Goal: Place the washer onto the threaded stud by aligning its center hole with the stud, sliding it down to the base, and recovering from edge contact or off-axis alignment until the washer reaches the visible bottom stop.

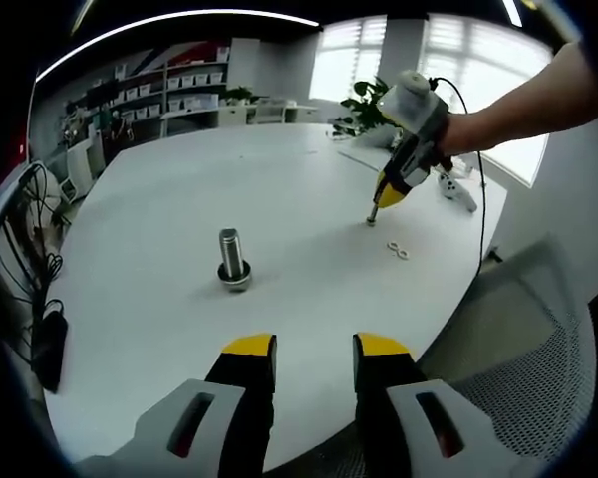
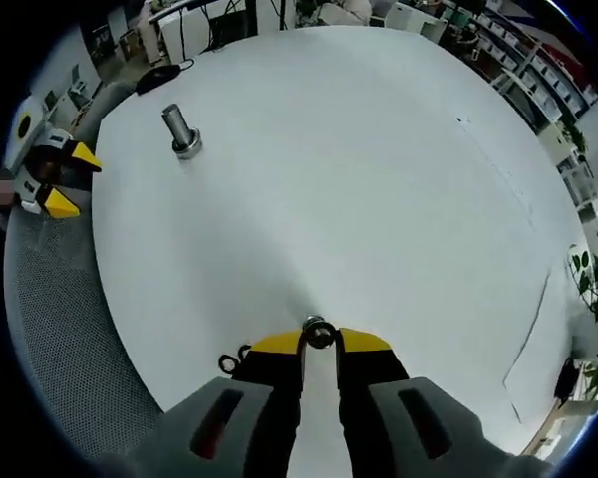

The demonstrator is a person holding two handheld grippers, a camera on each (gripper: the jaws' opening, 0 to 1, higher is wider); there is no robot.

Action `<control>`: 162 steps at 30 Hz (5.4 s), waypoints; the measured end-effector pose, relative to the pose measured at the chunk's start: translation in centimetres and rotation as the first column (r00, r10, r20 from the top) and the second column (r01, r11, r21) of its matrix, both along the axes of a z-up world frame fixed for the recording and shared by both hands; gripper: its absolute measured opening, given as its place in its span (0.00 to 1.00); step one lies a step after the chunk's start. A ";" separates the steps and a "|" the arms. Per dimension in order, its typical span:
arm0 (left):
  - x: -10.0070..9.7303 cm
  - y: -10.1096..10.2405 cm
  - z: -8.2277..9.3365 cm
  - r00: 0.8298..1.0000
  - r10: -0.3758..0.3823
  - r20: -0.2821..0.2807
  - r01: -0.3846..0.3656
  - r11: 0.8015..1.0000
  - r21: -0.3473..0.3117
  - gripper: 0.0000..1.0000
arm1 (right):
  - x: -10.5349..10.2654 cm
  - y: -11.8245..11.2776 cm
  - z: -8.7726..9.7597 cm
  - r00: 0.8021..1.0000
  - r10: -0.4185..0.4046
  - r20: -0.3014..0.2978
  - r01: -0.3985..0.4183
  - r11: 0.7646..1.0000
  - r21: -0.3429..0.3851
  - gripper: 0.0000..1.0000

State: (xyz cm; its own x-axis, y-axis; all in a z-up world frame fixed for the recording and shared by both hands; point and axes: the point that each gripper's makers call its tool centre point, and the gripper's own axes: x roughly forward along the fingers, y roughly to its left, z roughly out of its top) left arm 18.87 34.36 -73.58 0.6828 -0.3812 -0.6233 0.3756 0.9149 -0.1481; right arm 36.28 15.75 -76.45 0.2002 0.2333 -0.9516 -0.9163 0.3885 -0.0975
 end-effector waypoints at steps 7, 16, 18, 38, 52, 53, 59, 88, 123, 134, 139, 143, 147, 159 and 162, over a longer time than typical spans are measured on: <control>0.0 0.1 0.0 1.000 0.004 -0.004 -0.004 1.000 -0.001 0.29 | 0.2 -0.5 -1.6 1.000 0.005 -0.018 -0.006 0.999 -0.038 0.14; 0.0 0.2 -0.2 1.000 0.003 -0.008 -0.003 1.000 0.008 0.28 | 0.2 -0.6 -2.6 0.998 -0.046 -0.040 0.045 0.998 -0.037 0.15; -0.1 0.2 -0.2 1.000 0.003 -0.010 -0.003 1.000 0.007 0.28 | 0.1 -0.6 -2.6 0.998 -0.052 -0.041 0.051 0.998 -0.035 0.15; 0.0 0.2 -0.1 1.000 0.001 -0.003 -0.001 1.000 0.009 0.28 | -0.8 -1.5 -2.4 0.995 -0.086 -0.049 0.085 0.996 -0.026 0.19; -0.4 -0.5 -0.2 0.999 -0.034 -0.012 0.034 0.999 0.007 0.28 | -4.0 -0.8 -1.5 0.989 -0.128 -0.071 0.132 0.990 0.045 0.22; -0.4 -0.5 -0.2 0.999 -0.035 -0.012 0.035 0.999 0.006 0.28 | -4.2 -0.8 -1.4 0.989 -0.129 -0.070 0.132 0.990 0.050 0.22; -0.4 -0.4 -0.2 1.000 -0.029 -0.010 0.029 1.000 0.005 0.28 | -5.4 -0.1 -1.5 0.992 -0.112 -0.064 0.117 0.991 0.071 0.22; -0.3 -0.4 -0.1 1.000 -0.027 -0.008 0.027 1.000 0.000 0.28 | -8.2 -1.1 -3.6 0.986 -0.122 -0.112 0.124 0.992 0.009 0.22; -0.3 -0.4 -0.4 0.999 -0.025 -0.023 0.025 1.000 0.007 0.27 | -7.9 -0.5 -4.0 0.985 -0.018 -0.169 -0.023 0.972 -0.234 0.16; -0.3 -0.2 -0.4 1.000 -0.017 -0.018 0.017 1.000 0.005 0.27 | -8.1 -0.7 -3.8 0.993 -0.029 -0.117 0.008 0.984 -0.178 0.15; -0.3 -0.2 -0.3 1.000 -0.017 -0.019 0.017 1.000 0.006 0.27 | -8.1 -0.7 -3.7 0.995 -0.045 -0.092 0.035 0.993 -0.109 0.15; -0.3 -0.2 -0.3 1.000 -0.015 -0.018 0.015 1.000 0.006 0.27 | -7.9 -0.7 -3.7 0.994 -0.060 -0.092 0.053 0.996 -0.074 0.15; -0.3 -0.1 -0.3 1.000 -0.014 -0.020 0.015 1.000 0.007 0.27 | -7.8 -0.6 -3.6 0.990 -0.108 -0.088 0.108 0.994 -0.005 0.14; -0.3 -0.1 -0.3 1.000 -0.012 -0.022 0.012 1.000 0.006 0.27 | -7.8 -0.6 -3.6 0.991 -0.122 -0.061 0.125 0.990 0.063 0.14; -0.2 -0.1 -0.3 1.000 -0.009 -0.020 0.009 1.000 0.005 0.27 | -7.9 -0.6 -3.5 0.992 -0.115 -0.060 0.119 0.991 0.064 0.14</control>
State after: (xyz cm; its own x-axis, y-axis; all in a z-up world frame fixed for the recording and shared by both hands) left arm 18.64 34.29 -73.92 0.6666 -0.3841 -0.6388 0.3811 0.9122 -0.1507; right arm 28.41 15.19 -80.00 0.1770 0.2748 -0.9451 -0.8672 0.4976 -0.0178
